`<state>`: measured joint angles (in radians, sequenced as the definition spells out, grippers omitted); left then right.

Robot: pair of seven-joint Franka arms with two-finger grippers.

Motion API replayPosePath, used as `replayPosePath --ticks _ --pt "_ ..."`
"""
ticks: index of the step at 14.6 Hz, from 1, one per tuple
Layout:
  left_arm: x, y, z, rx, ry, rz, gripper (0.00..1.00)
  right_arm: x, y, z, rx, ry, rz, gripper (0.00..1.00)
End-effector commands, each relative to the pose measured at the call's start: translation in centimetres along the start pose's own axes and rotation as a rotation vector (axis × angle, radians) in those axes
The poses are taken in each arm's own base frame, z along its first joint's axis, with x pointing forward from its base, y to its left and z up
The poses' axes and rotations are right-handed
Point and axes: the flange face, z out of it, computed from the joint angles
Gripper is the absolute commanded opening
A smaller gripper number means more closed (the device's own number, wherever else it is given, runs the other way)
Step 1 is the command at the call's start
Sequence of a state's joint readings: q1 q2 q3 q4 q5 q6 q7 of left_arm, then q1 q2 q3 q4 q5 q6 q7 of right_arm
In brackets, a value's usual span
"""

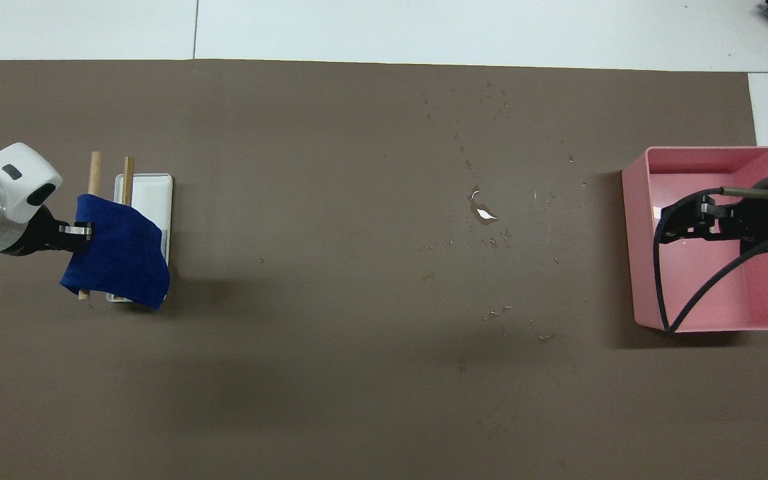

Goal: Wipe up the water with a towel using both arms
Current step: 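Lift the blue cloth off the sticks with the left gripper, then carry the cloth toward the right gripper while the right gripper approaches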

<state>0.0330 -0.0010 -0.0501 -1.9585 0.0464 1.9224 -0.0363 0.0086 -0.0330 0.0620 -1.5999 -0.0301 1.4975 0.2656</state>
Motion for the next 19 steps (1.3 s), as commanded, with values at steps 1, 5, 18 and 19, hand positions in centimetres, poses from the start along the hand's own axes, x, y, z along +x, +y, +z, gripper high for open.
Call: replayPosePath --ticks 1,5,18,19 --pt "0.8 2.5 -2.3 -0.004 -0.010 -0.050 0.00 -0.8 0.0 -0.1 0.009 0.014 0.007 1.00" --pt "0.7 7.1 -5.7 -0.082 0.003 -0.186 0.00 -0.6 -1.4 -0.5 0.024 0.058 0.052 1.00" --pt "-4.1 29.2 -12.2 -0.306 0.061 -0.719 0.00 -0.8 -12.5 0.2 0.346 -0.082 0.827 1.00" --pt "-4.7 30.9 -12.5 -0.339 0.070 -0.759 0.00 -0.6 -13.1 0.2 0.370 -0.103 0.892 1.00"
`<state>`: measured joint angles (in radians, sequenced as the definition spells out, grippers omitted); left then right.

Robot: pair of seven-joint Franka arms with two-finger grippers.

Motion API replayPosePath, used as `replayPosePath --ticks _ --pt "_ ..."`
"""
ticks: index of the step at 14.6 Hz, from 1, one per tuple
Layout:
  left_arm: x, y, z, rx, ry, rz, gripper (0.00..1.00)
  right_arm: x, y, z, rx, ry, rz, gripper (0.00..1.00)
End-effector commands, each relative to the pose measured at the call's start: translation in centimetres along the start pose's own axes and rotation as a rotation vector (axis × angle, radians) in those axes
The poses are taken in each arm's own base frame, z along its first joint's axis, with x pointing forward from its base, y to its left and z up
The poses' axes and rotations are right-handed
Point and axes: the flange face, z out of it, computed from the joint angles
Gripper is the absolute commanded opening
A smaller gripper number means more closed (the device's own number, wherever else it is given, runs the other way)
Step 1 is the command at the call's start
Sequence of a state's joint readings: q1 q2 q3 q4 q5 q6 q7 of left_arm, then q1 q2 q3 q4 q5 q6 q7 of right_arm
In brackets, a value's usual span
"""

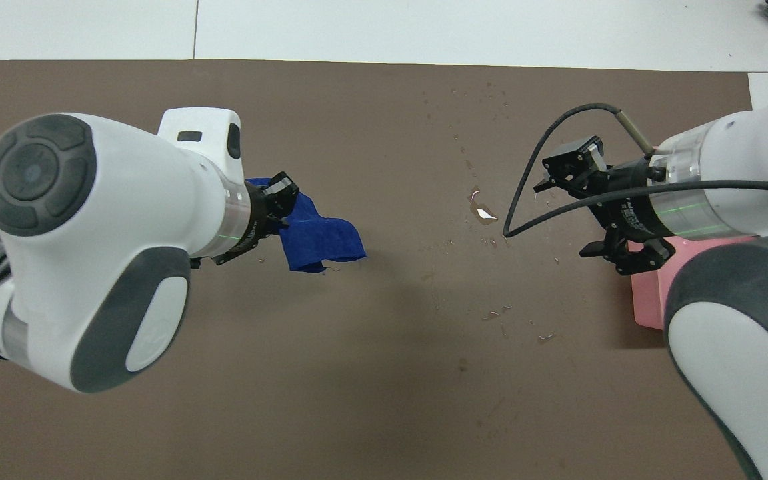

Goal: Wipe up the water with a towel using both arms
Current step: 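Carry the cloth toward the right gripper while the right gripper approaches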

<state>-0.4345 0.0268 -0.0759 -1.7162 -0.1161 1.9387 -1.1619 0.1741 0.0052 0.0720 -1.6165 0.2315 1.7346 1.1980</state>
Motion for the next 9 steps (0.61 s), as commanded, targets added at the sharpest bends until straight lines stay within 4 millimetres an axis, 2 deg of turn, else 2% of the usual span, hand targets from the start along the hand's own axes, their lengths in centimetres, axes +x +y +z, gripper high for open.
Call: replayPosePath --ticks 1,3,5,9 --pt "-3.0 3.1 -0.5 -0.099 0.003 -0.127 0.00 -0.5 -1.1 0.6 0.062 -0.067 0.192 1.00" --pt "-5.5 4.3 -0.7 -0.148 -0.004 -0.200 0.00 -1.9 -2.3 0.9 0.111 -0.104 0.294 0.99" --pt "-7.1 5.3 -0.3 -0.178 -0.016 -0.265 0.00 -3.4 -3.5 1.8 0.122 -0.117 0.381 0.99" --pt "-9.9 6.7 -0.9 -0.272 -0.045 -0.403 0.00 -5.2 -4.3 3.1 0.109 -0.134 0.459 0.99"
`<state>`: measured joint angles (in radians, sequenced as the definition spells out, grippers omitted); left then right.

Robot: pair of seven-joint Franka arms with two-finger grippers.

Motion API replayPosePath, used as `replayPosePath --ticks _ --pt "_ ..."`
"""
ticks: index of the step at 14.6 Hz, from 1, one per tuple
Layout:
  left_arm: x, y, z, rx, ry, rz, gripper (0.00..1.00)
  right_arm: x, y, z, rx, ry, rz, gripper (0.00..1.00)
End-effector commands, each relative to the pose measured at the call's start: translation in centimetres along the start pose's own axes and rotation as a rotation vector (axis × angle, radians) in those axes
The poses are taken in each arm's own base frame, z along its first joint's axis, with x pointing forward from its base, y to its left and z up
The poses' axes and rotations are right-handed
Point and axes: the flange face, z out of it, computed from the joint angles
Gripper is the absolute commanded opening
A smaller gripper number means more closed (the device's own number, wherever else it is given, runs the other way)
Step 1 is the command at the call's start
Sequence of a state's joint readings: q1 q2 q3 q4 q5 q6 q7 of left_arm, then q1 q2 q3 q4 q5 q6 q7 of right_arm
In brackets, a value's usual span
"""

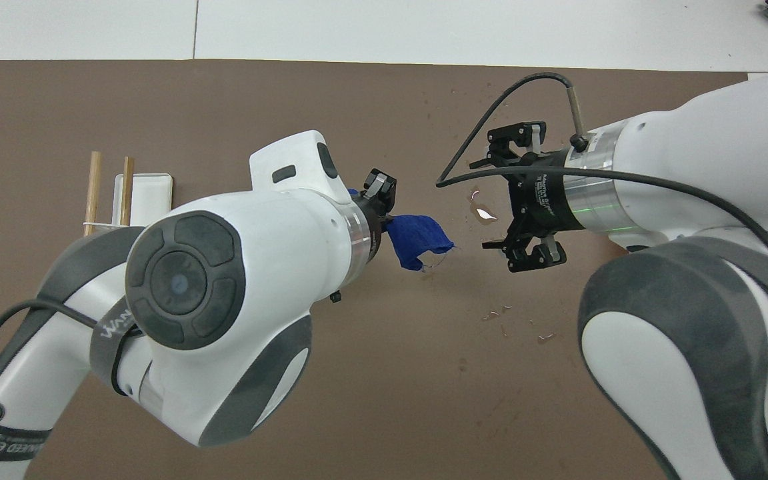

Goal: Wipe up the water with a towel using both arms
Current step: 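Carry the cloth toward the right gripper while the right gripper approaches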

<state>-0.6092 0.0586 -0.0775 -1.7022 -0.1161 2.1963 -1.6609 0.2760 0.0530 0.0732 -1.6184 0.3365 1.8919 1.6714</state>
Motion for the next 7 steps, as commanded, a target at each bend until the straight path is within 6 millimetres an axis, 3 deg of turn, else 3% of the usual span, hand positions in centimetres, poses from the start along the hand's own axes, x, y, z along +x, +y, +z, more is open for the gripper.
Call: replayPosePath --ticks 1,4,7 --pt "-1.7 0.8 -0.4 -0.051 -0.030 -0.097 0.00 -0.4 -0.4 0.5 0.018 -0.030 0.060 0.99" --pt "-4.0 1.2 -0.1 -0.115 -0.062 -0.156 0.00 -0.3 -0.3 0.9 -0.011 -0.047 0.162 0.99" --pt "-5.0 1.3 -0.5 -0.139 -0.080 -0.208 0.00 0.2 0.9 1.1 -0.113 -0.035 0.184 0.99"
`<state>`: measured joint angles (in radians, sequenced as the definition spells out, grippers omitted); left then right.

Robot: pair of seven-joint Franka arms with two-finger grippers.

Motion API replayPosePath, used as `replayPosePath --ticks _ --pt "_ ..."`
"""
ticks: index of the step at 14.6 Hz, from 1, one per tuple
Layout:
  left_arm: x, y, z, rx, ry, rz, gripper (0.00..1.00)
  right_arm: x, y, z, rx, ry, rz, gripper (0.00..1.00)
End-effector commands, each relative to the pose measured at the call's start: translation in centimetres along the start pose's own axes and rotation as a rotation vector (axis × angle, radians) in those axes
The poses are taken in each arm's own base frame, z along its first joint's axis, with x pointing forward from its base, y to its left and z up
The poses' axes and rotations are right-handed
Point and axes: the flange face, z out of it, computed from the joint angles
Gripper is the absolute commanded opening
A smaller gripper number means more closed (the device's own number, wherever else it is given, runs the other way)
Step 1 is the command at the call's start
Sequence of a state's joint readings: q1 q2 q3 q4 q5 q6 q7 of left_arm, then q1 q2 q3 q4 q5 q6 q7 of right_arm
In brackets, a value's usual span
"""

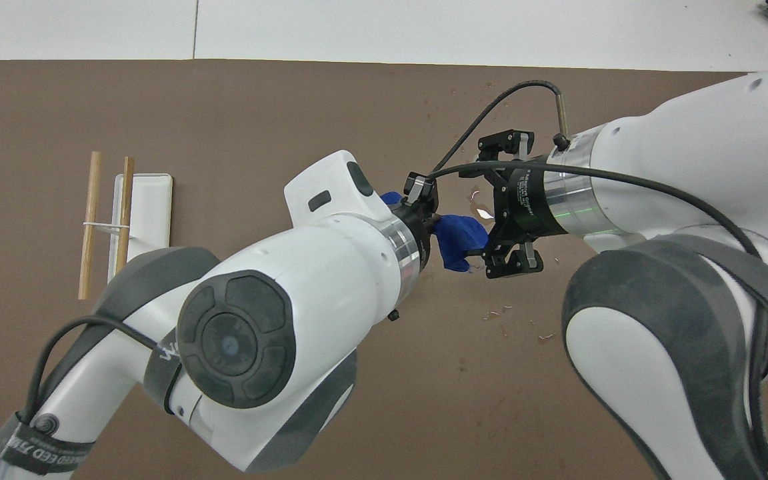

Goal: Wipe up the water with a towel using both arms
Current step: 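Carry the cloth toward the right gripper while the right gripper approaches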

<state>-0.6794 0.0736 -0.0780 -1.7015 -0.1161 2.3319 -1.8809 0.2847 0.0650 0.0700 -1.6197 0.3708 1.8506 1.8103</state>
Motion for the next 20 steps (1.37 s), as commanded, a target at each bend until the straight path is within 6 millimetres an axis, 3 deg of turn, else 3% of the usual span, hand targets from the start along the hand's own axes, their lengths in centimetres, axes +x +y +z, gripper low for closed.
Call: replayPosePath --ticks 1,10,14,15,16,17,20 --pt "-1.0 0.7 -0.2 -0.037 -0.029 -0.071 0.00 1.1 0.7 -0.2 -0.082 0.000 0.043 0.99" --pt "-1.1 1.7 -0.2 -0.076 -0.038 -0.196 0.00 1.8 0.9 -0.2 -0.090 -0.024 0.107 0.99" --pt "-1.4 2.0 -0.3 -0.078 -0.045 -0.200 0.00 1.5 1.0 0.5 -0.038 -0.035 0.144 0.94" --pt "-1.4 2.0 -0.3 -0.080 -0.044 -0.198 0.00 1.5 1.0 0.7 -0.027 -0.038 0.146 0.83" --pt "-1.4 2.0 -0.2 -0.079 -0.043 -0.197 0.00 1.5 0.9 0.7 -0.026 -0.040 0.151 0.33" --pt "-1.6 1.9 -0.2 -0.078 -0.044 -0.194 0.00 1.8 0.6 0.4 -0.025 -0.050 0.172 0.00" --pt "-1.7 1.8 -0.2 -0.074 -0.045 -0.191 0.00 1.9 0.3 0.1 -0.014 -0.058 0.185 0.00"
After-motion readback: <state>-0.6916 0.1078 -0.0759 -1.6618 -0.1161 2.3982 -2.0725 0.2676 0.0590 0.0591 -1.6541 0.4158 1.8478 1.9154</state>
